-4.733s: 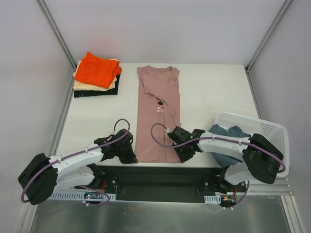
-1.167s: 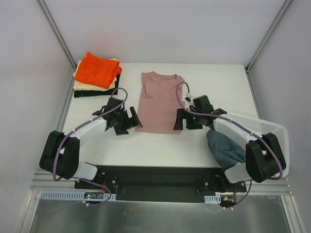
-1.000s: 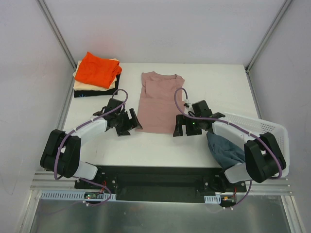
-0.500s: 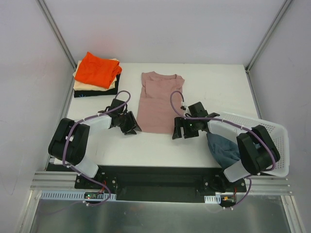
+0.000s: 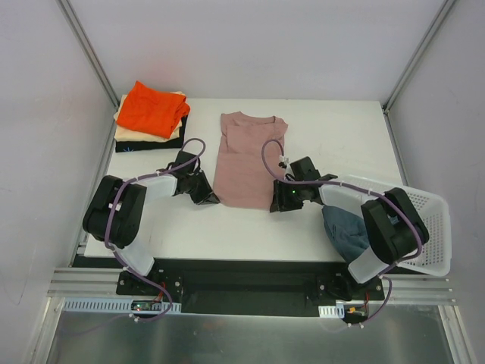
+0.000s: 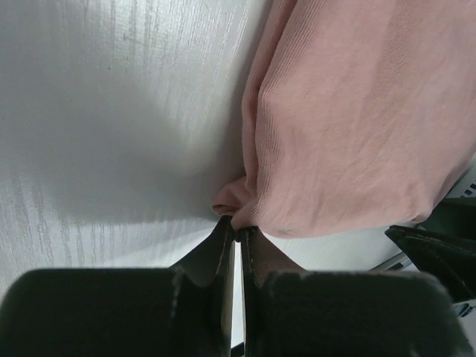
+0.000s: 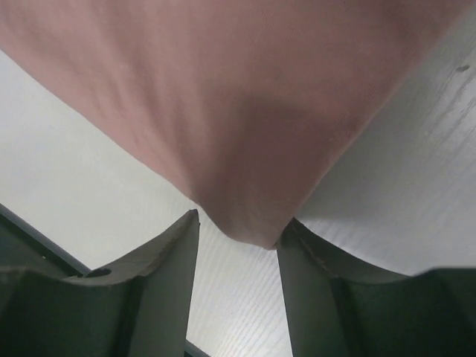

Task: Fold and stack the t-shirts
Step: Grab one side of the 2/3 rectangular tshirt with both arms

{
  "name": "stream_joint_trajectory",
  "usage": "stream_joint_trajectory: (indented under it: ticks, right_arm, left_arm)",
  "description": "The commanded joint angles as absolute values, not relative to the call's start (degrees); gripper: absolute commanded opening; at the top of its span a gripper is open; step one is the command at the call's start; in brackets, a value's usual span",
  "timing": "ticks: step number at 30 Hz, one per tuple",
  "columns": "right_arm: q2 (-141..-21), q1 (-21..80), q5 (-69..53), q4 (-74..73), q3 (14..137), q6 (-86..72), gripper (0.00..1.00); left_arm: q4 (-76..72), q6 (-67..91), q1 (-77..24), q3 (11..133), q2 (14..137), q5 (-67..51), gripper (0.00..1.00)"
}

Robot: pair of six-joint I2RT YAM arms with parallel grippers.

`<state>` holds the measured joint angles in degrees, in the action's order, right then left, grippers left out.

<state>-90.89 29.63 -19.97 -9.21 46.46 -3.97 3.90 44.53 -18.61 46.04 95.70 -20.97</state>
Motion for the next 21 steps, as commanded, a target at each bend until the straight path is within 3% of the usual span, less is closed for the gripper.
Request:
stream_joint_trajectory:
  ticks: [1,5,8,15,21]
  right_arm:
    - [-93.07,29.97,-17.14,-8.17,48.78,-3.17,0.44]
    - [-94.22,29.88,-18.01,-8.17,49.75,-3.16,0.17]
    - [-93.08,30.06,-20.47,-8.52,48.96,-3.34,0.03]
    - [-85.18,31.02,-29.6,-16.33,45.8,-4.74,0.01]
    - [-77.62,32.61,-40.42,-28.28,45.88,-3.18,0.01]
  left_arm:
    - [5.01,43.59,-17.84,44.65,97.39,-17.05,0.0]
    - [3.7,43.16,-17.84,43.33,95.81,-16.79,0.0]
    - [2.64,42.98,-17.84,41.49,93.61,-17.4,0.0]
    - [1.85,44.21,-17.93,32.27,83.25,-20.56,0.0]
    - [8.84,47.11,-17.93,24.53,59.39,-23.82,0.0]
